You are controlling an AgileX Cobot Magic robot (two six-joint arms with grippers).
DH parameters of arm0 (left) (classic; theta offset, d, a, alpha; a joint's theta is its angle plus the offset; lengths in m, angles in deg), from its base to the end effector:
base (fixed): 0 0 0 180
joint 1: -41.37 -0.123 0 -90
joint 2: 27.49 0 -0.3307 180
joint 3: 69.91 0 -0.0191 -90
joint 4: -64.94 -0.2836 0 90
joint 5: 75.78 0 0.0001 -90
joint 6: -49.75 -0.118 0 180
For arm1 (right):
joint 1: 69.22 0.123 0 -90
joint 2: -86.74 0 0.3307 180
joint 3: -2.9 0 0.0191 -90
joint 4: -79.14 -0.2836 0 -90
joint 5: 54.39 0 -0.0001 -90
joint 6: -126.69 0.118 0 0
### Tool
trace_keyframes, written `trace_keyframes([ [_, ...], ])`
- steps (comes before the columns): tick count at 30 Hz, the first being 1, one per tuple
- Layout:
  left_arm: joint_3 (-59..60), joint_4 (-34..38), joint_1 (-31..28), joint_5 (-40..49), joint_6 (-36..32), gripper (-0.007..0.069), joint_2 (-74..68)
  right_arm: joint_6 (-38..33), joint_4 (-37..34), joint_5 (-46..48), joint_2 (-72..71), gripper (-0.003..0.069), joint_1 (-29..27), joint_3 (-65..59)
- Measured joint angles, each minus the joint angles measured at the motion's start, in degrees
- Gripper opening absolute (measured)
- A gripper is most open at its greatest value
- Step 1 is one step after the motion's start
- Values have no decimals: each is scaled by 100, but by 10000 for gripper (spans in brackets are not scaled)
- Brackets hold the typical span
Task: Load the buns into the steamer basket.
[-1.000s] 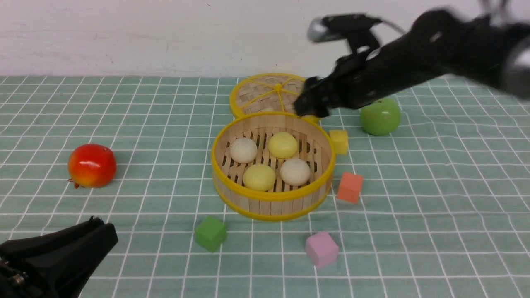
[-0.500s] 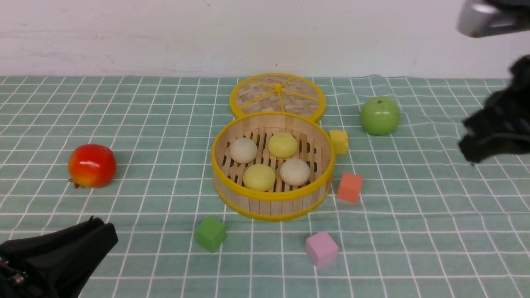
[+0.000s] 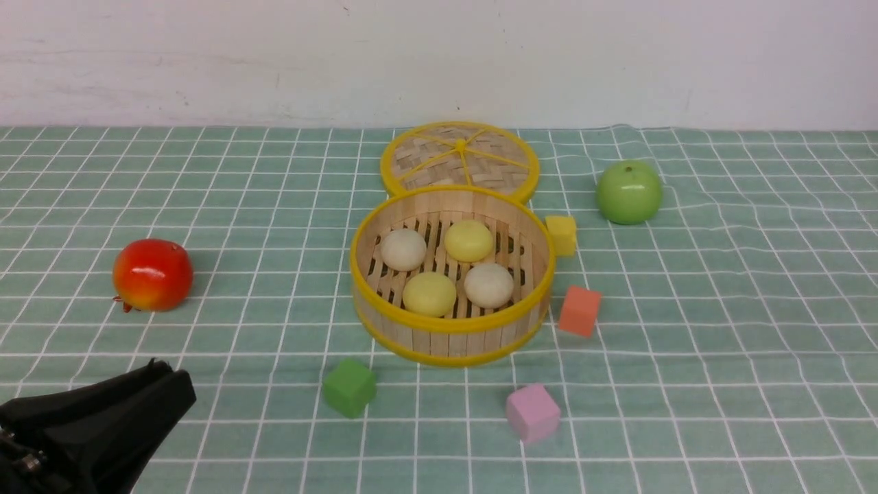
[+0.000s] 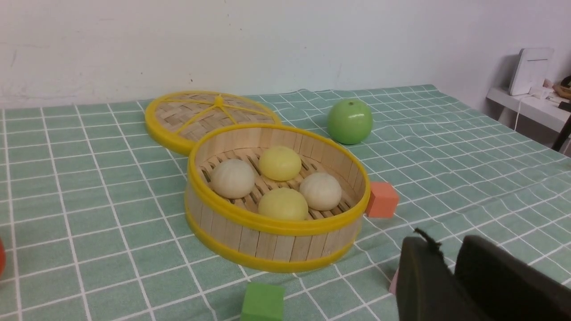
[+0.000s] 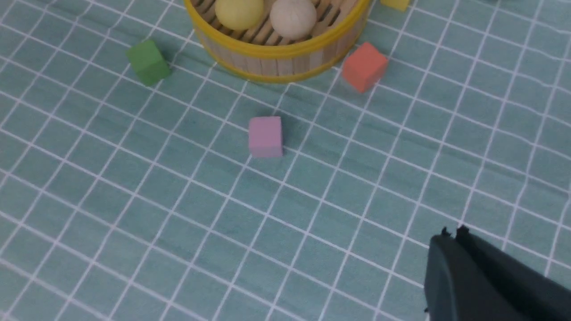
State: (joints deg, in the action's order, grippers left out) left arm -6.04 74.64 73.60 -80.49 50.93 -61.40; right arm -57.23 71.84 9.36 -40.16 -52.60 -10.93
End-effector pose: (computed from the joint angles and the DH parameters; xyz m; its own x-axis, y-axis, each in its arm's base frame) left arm 0.1082 -0.0663 0.2815 -0.1436 -0.1319 -0.9808 0.5035 0.8434 -0.1872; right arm 0.1341 0.0541 0.4400 -0.6179 -0.1967 -0.7613 -0.3745 0.9249 0.0650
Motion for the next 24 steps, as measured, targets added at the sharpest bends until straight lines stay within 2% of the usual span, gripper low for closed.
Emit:
trace_keyframes([
  [3, 0, 0, 0, 46, 0, 113, 0, -35, 100, -1333, -1287, -20, -522, -1928],
  [5, 0, 0, 0, 63, 0, 113, 0, -47, 205, -1998, -1938, -20, -707, -2751],
  [6, 0, 0, 0, 67, 0, 113, 0, -47, 363, -2595, -2557, -20, -868, -3660],
  [7, 0, 0, 0, 67, 0, 113, 0, -47, 411, -2744, -2724, -20, -898, -3905],
  [9, 0, 0, 0, 67, 0, 118, 0, -47, 768, -3392, -3602, -20, -989, -5226],
  [12, 0, 0, 0, 67, 0, 122, 0, 9, 1173, -3899, -4321, -20, -1025, -6165],
  [19, 0, 0, 0, 103, 0, 128, 12, 833, 1399, -4159, -4699, -20, -1213, -6525],
  [24, 0, 0, 0, 108, 0, 131, 12, 939, 1381, -4159, -4699, -19, -1361, -6525],
])
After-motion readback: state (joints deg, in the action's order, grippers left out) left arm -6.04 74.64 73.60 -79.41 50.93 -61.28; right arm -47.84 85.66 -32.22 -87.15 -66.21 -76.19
